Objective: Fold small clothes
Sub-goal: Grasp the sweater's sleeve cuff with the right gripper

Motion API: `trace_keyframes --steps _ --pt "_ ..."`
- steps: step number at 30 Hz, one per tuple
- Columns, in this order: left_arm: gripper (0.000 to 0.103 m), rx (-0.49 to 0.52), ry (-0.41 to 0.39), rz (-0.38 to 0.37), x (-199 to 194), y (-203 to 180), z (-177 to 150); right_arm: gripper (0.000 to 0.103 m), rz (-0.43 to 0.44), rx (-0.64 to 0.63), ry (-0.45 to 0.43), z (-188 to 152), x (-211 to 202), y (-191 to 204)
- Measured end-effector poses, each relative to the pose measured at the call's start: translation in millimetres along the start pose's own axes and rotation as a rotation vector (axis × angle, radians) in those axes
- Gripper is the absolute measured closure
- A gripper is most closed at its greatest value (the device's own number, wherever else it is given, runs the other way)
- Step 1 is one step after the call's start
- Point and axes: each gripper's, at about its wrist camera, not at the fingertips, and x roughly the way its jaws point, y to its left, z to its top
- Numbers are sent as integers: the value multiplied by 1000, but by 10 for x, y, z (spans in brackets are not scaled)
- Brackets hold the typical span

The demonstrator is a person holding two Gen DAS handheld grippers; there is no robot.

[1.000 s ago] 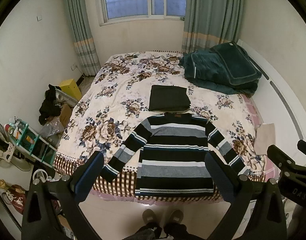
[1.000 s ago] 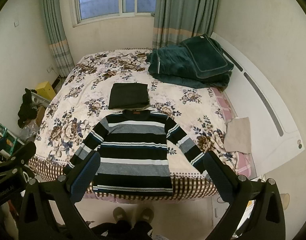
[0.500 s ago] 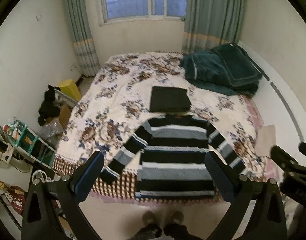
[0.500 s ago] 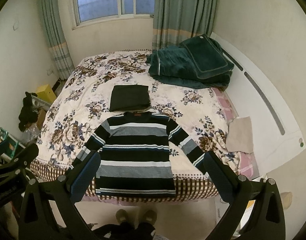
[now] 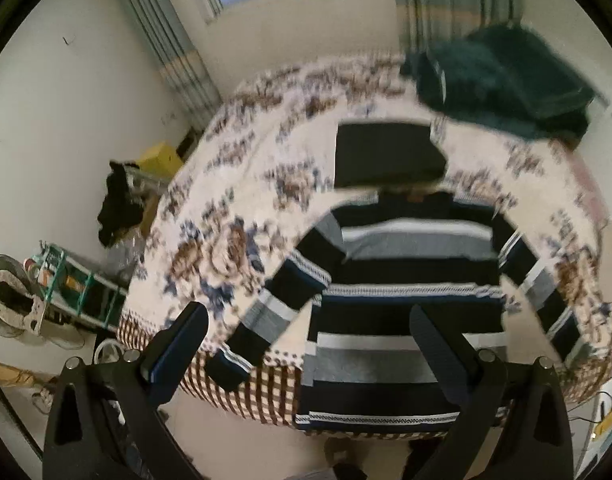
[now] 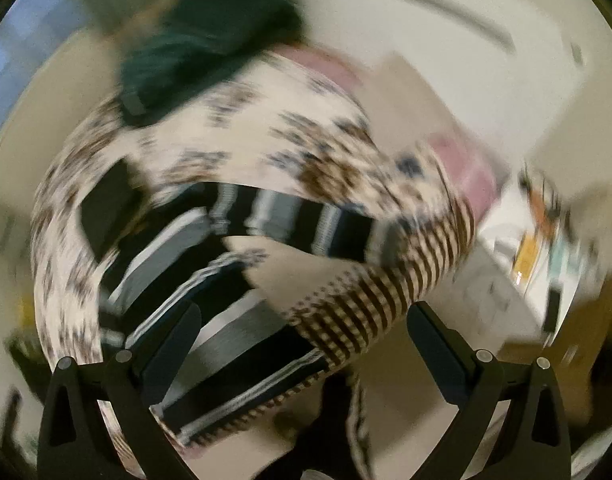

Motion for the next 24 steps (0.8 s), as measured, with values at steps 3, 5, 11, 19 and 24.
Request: trace_keyframes --steps 3,5,11,19,24 --pt "0 12 63 33 496 -326 -29 0 -23 117 73 264 877 -817" --pt "0 25 92 71 826 -521 -106 0 -43 183 137 497 1613 -1215" --pt "0 -8 206 115 1836 -1096 -265 0 -12 338 315 819 3618 -2059" --pt "0 51 272 94 2663 -1700 -420 53 63 345 330 578 4578 -2219" --pt "0 74 274 57 2864 -1956 -419 96 150 297 266 614 4308 -2318"
